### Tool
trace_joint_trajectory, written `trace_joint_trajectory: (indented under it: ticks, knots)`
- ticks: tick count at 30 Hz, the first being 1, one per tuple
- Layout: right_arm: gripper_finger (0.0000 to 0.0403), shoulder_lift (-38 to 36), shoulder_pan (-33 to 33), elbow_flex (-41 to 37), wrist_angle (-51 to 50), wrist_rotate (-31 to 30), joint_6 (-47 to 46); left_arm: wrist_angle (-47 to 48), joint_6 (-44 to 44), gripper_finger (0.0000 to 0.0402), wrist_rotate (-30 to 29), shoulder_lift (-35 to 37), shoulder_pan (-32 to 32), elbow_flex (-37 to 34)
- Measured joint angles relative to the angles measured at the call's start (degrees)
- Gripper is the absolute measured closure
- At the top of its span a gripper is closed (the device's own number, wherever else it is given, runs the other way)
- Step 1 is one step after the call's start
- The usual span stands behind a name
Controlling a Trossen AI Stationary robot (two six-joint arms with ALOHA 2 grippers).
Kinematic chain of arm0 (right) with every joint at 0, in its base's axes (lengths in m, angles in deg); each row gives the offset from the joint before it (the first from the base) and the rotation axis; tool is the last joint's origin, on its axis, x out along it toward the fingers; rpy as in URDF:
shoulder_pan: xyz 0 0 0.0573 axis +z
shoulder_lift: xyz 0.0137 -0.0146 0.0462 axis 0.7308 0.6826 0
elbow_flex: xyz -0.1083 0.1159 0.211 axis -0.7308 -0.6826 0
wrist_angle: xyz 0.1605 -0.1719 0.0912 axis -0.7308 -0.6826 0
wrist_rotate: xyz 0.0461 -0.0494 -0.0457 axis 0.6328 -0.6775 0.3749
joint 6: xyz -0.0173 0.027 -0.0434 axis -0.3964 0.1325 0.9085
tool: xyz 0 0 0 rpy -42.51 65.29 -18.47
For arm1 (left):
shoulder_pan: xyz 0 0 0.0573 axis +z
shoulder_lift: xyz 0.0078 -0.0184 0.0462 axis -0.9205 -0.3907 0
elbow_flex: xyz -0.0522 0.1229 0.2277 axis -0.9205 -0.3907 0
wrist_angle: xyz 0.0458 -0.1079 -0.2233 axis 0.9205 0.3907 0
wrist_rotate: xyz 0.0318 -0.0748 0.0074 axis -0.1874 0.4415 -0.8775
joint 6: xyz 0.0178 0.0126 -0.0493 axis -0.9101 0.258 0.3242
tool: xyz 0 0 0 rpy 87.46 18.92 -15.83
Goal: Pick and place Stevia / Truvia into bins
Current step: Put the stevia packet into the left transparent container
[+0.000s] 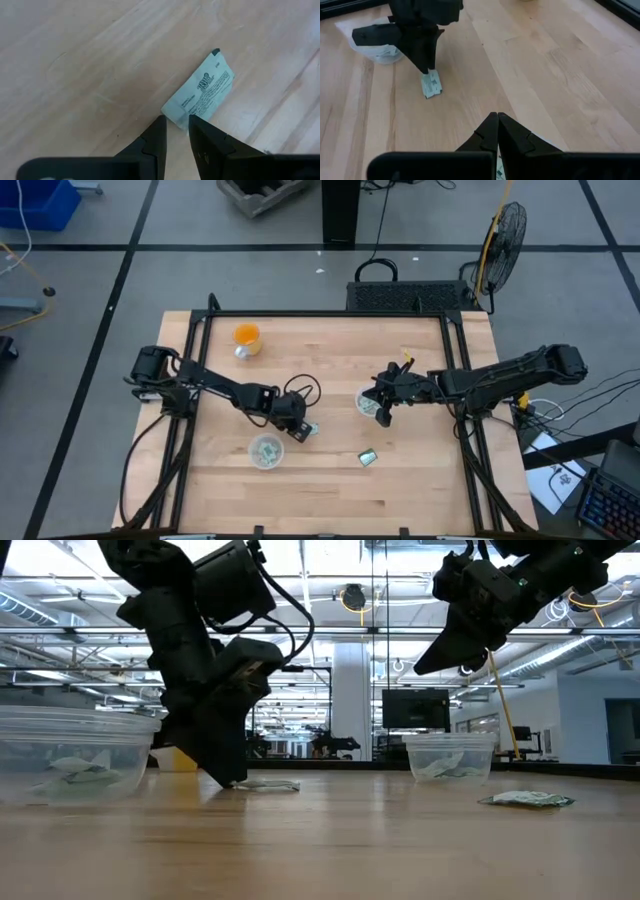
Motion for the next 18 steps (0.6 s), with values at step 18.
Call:
trace_joint_trajectory:
  ticks: [18]
  knots:
    - [0.0403,0.0,0.0,0.0,0.1,-0.1,0.0,-2.7,-2.8,0.0314,-0.3,0.4,0.1,-0.2]
